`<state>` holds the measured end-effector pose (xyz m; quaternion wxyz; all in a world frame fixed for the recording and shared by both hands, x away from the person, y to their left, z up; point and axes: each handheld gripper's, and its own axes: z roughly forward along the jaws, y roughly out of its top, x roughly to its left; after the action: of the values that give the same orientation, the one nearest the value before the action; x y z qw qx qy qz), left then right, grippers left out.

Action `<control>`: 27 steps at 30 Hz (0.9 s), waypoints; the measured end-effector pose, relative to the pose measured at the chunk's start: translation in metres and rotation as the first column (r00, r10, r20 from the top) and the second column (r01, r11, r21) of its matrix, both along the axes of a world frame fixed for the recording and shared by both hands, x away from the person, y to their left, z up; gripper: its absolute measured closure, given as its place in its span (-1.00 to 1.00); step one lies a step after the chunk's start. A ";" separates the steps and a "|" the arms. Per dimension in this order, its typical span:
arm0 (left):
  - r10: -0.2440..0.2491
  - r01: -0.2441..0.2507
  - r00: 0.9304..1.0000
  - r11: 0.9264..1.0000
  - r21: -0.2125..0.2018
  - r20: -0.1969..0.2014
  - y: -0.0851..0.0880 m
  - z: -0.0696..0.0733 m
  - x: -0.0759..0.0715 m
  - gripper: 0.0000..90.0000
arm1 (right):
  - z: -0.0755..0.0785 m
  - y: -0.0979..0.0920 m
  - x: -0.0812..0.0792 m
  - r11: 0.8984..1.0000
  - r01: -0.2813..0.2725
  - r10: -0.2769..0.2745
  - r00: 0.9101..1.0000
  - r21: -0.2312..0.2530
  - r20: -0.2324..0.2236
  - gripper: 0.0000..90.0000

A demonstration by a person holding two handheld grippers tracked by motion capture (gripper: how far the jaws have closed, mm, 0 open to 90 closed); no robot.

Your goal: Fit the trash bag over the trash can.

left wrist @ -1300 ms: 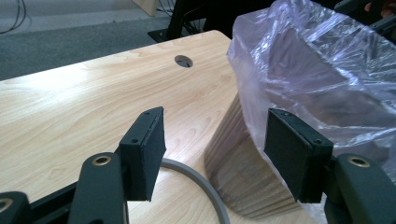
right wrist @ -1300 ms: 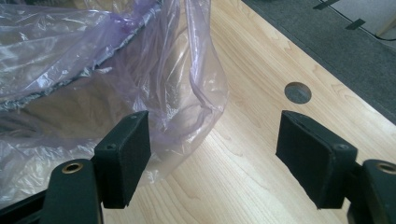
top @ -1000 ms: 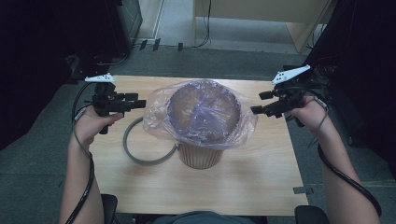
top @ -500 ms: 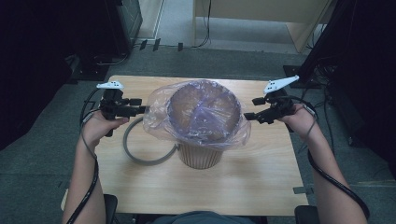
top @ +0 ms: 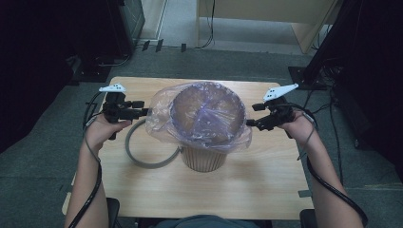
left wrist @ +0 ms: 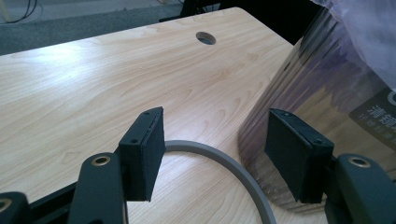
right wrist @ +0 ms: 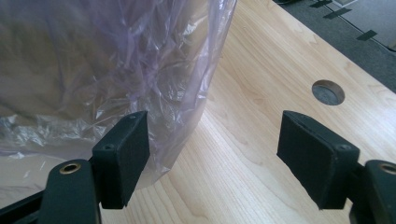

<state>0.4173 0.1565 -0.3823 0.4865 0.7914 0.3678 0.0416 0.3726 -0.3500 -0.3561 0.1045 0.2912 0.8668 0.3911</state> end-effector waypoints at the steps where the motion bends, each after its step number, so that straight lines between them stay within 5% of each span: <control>1: 0.003 -0.003 1.000 1.000 0.001 0.001 0.000 0.000 0.000 -0.17 | -0.003 0.000 0.000 1.000 -0.002 0.002 1.000 0.005 0.001 -0.44; 12: 0.014 -0.014 1.000 1.000 0.002 -0.027 0.005 -0.010 0.003 -0.16 | -0.024 0.001 0.000 0.998 0.000 -0.001 1.000 0.055 0.016 -0.44; 27: 0.027 -0.027 1.000 0.999 0.020 -0.002 0.009 -0.022 0.004 -0.17 | -0.053 0.001 0.000 0.997 0.018 -0.017 1.000 0.081 -0.009 -0.45</control>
<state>0.4209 0.1653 -0.4042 0.4776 0.7912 0.3785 0.0510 0.3724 -0.3495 -0.4086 0.0925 0.3045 0.8481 0.4236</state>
